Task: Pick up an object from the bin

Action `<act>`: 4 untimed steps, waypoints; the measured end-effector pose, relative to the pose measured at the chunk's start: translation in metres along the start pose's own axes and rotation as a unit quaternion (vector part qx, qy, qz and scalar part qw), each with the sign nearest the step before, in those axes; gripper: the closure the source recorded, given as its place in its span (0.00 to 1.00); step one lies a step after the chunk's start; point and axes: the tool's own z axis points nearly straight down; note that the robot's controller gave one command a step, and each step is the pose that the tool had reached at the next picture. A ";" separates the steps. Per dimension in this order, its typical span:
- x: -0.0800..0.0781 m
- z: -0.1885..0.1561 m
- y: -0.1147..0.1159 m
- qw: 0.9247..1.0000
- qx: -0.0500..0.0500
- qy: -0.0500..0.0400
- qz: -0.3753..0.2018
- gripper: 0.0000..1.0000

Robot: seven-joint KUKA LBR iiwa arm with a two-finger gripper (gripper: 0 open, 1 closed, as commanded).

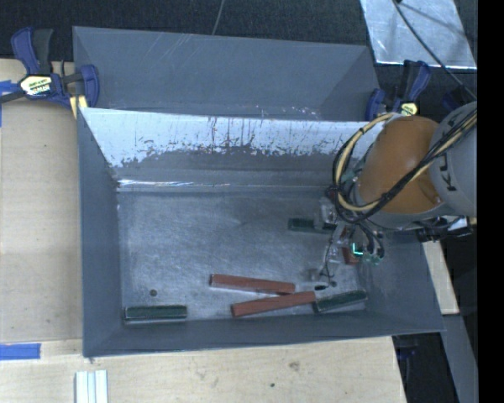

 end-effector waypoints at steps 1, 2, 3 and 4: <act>0.000 0.000 0.000 1.000 0.000 0.000 0.000 0.00; 0.000 0.000 0.000 1.000 0.000 0.000 0.000 0.00; 0.000 0.000 0.000 1.000 0.000 0.000 0.000 0.00; 0.000 0.000 0.000 1.000 0.000 0.000 0.000 0.00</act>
Offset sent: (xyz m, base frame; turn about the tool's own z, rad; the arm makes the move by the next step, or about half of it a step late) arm 0.0000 0.0000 0.0000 0.0000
